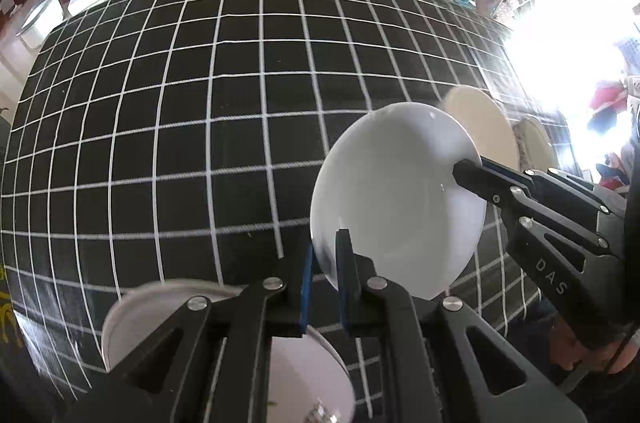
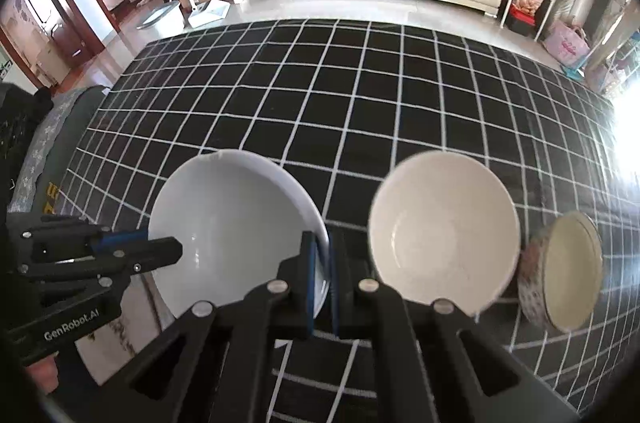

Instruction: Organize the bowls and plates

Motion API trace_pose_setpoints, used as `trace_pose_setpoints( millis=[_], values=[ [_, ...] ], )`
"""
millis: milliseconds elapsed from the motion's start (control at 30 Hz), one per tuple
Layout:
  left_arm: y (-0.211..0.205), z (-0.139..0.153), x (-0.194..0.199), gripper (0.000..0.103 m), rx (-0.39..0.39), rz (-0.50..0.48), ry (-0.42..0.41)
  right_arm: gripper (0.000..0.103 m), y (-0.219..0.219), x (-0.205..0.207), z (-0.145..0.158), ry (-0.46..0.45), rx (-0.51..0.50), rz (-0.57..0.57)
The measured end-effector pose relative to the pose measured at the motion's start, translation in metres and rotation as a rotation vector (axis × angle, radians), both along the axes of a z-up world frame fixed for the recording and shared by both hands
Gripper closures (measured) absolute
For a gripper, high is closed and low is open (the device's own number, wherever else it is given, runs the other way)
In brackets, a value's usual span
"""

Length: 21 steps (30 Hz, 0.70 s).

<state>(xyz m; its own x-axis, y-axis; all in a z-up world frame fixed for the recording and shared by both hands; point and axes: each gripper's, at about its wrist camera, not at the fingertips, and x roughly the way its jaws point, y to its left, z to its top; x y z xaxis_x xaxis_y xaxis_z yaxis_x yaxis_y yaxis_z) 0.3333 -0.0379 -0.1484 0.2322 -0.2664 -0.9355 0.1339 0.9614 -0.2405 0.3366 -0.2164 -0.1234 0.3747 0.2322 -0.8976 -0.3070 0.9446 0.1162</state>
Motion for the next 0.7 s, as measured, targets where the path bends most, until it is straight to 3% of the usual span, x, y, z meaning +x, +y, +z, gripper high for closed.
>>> trace_pose_setpoints(
  millis=[333,700],
  values=[
    [-0.033,0.013,-0.044,0.094,0.006,-0.029,-0.015,0.094,-0.021,-0.049,0.015,-0.010,-0.007,-0.024],
    [-0.062,-0.006,-0.082,0.094,0.013,-0.044,0.024,0.094,-0.037,-0.085,0.000,0.026,-0.017,-0.043]
  ],
)
